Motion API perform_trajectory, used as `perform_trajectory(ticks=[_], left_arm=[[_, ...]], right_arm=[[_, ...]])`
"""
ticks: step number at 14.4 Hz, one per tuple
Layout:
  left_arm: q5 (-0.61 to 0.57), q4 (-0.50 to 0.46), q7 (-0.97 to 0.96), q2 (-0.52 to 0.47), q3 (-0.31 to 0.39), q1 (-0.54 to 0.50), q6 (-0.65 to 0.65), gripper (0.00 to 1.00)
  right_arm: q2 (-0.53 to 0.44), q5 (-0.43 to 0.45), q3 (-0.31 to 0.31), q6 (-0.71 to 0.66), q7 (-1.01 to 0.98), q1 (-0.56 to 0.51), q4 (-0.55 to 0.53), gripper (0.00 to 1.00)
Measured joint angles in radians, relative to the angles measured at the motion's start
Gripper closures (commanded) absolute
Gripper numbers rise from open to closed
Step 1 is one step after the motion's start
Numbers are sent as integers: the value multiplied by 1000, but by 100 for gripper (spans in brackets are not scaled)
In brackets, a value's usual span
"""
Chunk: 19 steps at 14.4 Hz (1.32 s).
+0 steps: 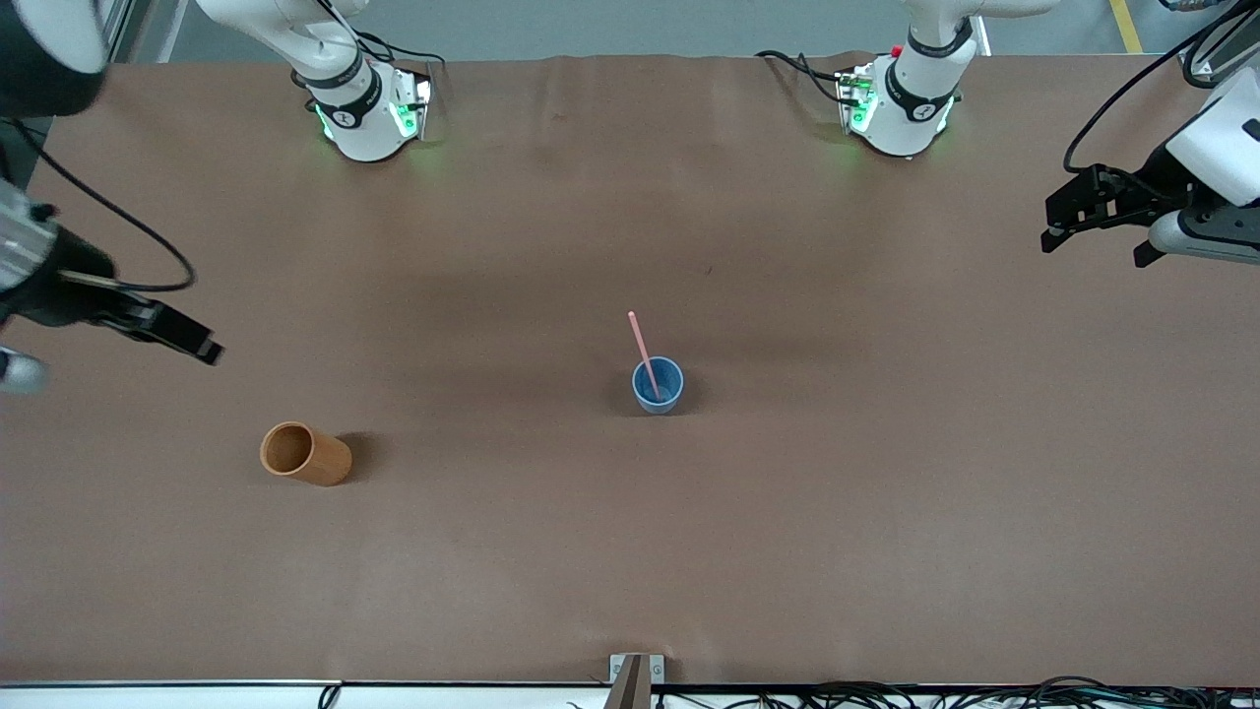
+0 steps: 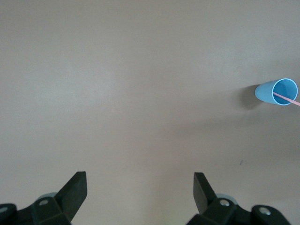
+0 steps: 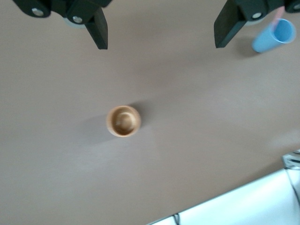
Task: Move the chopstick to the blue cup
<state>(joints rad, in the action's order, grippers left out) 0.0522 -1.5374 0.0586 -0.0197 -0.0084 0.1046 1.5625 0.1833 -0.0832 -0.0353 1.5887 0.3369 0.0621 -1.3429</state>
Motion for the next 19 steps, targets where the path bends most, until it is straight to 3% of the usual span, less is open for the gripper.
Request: perform_trajectory(ticks=[5, 11, 16, 19], left_arm=[[0, 1, 0, 0, 0, 0, 1, 0], [0, 1, 0, 0, 0, 0, 1, 0], [0, 7, 0, 2, 0, 0, 4, 0], [0, 61, 0, 22, 0, 0, 1, 0]], right_arm=[[-137, 69, 1, -25, -207, -98, -86, 0], [-258, 109, 32, -173, -280, -81, -109, 0], [-235, 104, 28, -140, -288, -77, -120, 0], [-209, 94, 28, -133, -290, -77, -101, 0]])
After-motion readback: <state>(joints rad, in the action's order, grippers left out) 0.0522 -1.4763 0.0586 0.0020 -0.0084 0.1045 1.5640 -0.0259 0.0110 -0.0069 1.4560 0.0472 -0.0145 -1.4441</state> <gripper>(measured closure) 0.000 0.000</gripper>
